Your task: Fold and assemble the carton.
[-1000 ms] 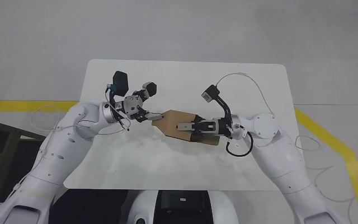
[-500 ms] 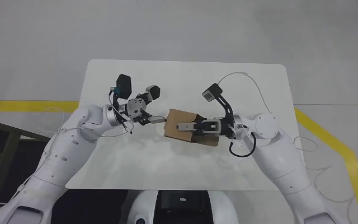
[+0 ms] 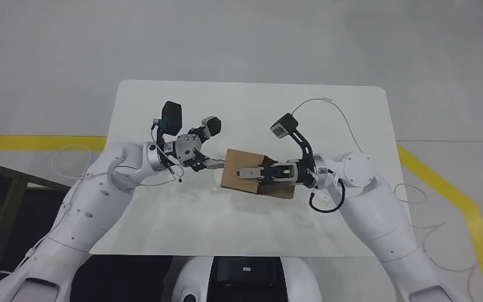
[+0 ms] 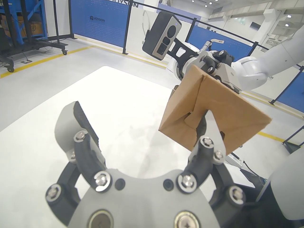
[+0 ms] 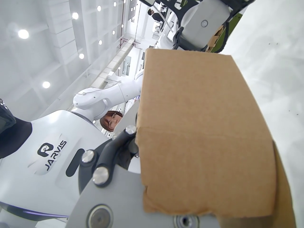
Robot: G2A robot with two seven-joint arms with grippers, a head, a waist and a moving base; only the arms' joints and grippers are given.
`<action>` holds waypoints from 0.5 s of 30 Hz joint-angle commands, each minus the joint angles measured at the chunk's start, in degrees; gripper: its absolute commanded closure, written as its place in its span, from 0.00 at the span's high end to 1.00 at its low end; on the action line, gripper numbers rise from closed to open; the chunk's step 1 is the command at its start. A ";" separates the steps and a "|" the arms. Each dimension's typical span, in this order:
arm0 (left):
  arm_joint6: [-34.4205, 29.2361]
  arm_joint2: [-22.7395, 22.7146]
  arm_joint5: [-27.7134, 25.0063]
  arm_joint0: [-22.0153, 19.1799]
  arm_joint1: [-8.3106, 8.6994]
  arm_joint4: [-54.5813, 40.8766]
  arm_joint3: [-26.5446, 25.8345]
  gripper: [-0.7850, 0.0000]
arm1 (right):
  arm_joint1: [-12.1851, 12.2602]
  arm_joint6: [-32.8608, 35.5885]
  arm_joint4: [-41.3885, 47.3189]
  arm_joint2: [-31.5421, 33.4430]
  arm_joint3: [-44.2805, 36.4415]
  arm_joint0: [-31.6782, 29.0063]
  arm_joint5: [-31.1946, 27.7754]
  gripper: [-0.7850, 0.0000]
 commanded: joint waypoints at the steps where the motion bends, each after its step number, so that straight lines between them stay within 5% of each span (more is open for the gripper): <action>1: 0.00 0.21 0.00 -0.11 -0.02 0.12 -0.09 1.00 | -0.03 0.12 0.06 -0.12 0.03 0.07 -0.04 0.00; 15: 1.15 0.91 0.00 -0.75 0.03 0.98 -0.15 1.00 | -0.15 0.50 0.33 -0.42 0.53 0.37 0.01 0.00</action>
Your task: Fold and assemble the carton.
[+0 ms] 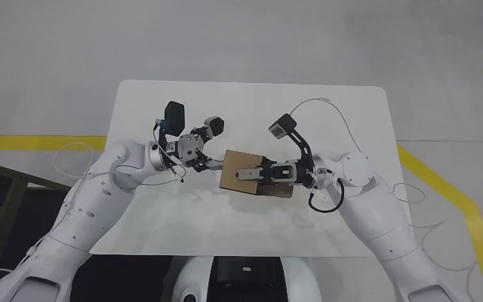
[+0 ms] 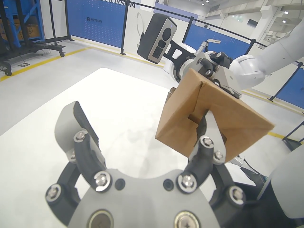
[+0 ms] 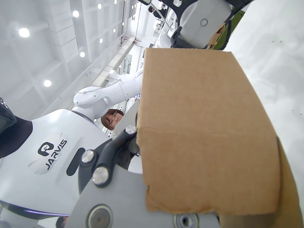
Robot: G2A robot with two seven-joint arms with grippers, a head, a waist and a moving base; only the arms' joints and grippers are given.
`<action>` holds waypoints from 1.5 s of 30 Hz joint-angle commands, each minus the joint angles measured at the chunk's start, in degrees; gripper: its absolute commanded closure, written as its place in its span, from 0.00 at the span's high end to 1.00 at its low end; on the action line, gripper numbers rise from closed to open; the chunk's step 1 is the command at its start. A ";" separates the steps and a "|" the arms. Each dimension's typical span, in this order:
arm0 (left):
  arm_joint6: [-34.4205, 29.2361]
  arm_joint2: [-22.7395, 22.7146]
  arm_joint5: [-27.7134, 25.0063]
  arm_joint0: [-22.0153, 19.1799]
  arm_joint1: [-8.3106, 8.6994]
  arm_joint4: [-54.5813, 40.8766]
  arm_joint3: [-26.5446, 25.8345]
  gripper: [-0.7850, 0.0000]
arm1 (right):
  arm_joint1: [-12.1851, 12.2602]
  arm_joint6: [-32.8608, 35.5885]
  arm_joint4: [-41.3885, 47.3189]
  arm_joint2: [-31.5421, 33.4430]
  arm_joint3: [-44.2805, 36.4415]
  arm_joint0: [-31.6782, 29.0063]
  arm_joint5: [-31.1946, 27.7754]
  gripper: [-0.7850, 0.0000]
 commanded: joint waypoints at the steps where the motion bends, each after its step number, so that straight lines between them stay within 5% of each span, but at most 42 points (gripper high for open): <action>1: 0.09 -0.07 0.00 -0.09 0.05 0.11 0.32 1.00 | 0.00 0.02 -0.16 0.01 0.28 0.06 -0.01 0.00; 9: 0.64 -3.33 0.00 1.04 0.94 2.19 4.03 1.00 | 0.34 1.17 -2.99 0.43 4.92 0.73 1.52 0.00; 15: 2.47 -3.82 0.00 3.10 2.01 8.59 1.24 1.00 | 0.26 3.72 -5.44 -0.69 10.48 3.07 1.77 0.00; 28: 15.32 2.97 0.00 3.83 4.38 23.97 2.43 1.00 | -3.70 8.04 -3.05 -10.69 27.83 10.38 -1.98 0.00; 39: 23.54 6.17 0.00 2.14 4.13 31.53 6.82 1.00 | -6.92 2.89 -3.41 -14.88 37.32 14.36 -4.42 0.00; 40: 24.09 6.16 0.00 2.12 4.07 32.05 7.08 1.00 | -7.11 2.95 -3.28 -15.04 37.85 14.52 -4.56 0.05; 43: 25.37 6.20 0.00 2.11 3.83 33.32 7.81 1.00 | -7.57 3.12 -3.29 -15.43 39.09 14.98 -4.89 0.45; 45: 25.97 6.22 0.00 1.98 3.64 33.95 8.14 1.00 | -7.81 3.21 -3.24 -15.55 39.83 15.20 -5.01 0.99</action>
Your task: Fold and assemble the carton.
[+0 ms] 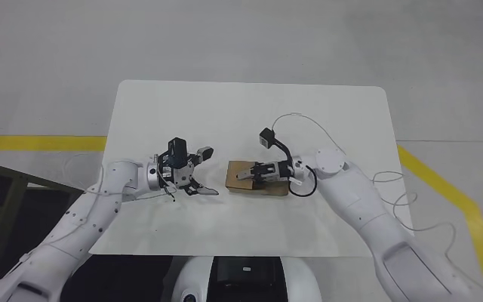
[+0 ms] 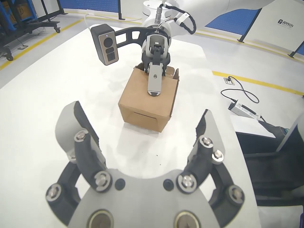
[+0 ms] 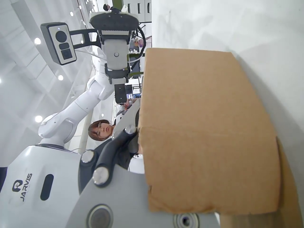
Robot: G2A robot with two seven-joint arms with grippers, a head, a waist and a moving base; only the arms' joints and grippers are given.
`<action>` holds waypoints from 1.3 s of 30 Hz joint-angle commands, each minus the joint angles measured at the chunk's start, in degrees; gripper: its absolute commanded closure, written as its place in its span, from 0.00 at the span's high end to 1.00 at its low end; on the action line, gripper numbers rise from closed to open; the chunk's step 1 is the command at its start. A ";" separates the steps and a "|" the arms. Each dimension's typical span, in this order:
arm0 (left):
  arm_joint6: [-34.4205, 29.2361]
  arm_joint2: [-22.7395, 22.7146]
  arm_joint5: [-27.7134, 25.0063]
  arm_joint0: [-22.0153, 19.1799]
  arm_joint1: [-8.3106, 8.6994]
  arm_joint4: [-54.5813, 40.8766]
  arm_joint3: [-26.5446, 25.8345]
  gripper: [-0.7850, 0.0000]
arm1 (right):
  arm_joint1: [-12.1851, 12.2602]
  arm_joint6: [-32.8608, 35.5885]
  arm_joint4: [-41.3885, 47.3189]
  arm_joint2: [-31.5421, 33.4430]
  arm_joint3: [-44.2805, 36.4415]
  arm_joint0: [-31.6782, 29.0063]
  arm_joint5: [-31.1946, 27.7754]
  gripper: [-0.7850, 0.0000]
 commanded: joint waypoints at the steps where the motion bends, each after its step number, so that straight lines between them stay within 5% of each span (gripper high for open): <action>1: 0.48 0.04 0.02 -0.15 -0.18 0.75 0.18 1.00 | -0.19 0.16 0.08 -0.08 0.63 0.15 0.09 1.00; 9: 1.72 1.00 0.00 -0.51 -1.06 3.83 0.97 1.00 | -0.22 0.45 1.00 1.29 0.26 0.07 -0.21 1.00; 17: 4.00 2.30 2.68 -0.55 -1.89 8.64 2.48 1.00 | 2.68 1.51 -0.79 7.25 -7.69 -2.94 0.82 1.00; 39: 3.79 10.37 8.34 -7.17 -9.21 7.61 10.07 1.00 | 10.37 -2.99 -13.40 25.71 -40.05 -20.07 13.12 1.00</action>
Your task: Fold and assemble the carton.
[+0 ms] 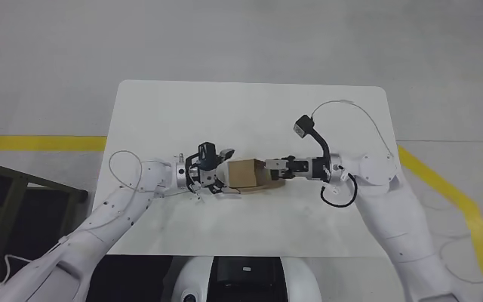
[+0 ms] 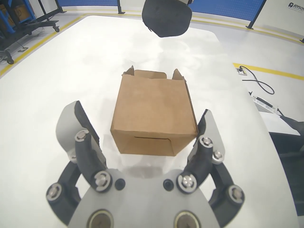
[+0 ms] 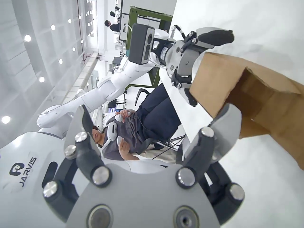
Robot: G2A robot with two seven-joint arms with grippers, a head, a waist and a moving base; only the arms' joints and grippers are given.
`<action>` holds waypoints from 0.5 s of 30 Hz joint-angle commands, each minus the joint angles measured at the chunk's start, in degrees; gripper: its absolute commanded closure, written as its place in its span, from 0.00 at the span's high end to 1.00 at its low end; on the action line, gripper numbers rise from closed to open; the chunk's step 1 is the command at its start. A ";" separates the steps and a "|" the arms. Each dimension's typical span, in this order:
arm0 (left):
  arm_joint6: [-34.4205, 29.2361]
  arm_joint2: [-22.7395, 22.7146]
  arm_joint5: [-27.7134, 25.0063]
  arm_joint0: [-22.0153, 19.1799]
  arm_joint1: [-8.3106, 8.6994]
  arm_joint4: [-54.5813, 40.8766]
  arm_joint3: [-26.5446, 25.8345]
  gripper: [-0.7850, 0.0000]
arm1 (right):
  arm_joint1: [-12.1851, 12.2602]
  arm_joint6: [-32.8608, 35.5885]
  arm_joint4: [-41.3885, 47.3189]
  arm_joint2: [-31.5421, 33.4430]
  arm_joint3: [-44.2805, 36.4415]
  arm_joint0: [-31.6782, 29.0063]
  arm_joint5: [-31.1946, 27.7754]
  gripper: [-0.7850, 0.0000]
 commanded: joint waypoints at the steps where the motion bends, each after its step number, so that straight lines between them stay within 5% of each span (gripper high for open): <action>1: -0.66 0.20 -0.07 -0.39 -0.36 0.02 0.49 1.00 | 0.30 -0.08 -0.60 0.53 -1.12 -1.29 1.14 1.00; 15: -3.18 0.11 0.07 -1.36 -2.16 -0.63 2.44 1.00 | 1.52 0.74 -2.60 -0.19 -4.78 -7.91 6.64 1.00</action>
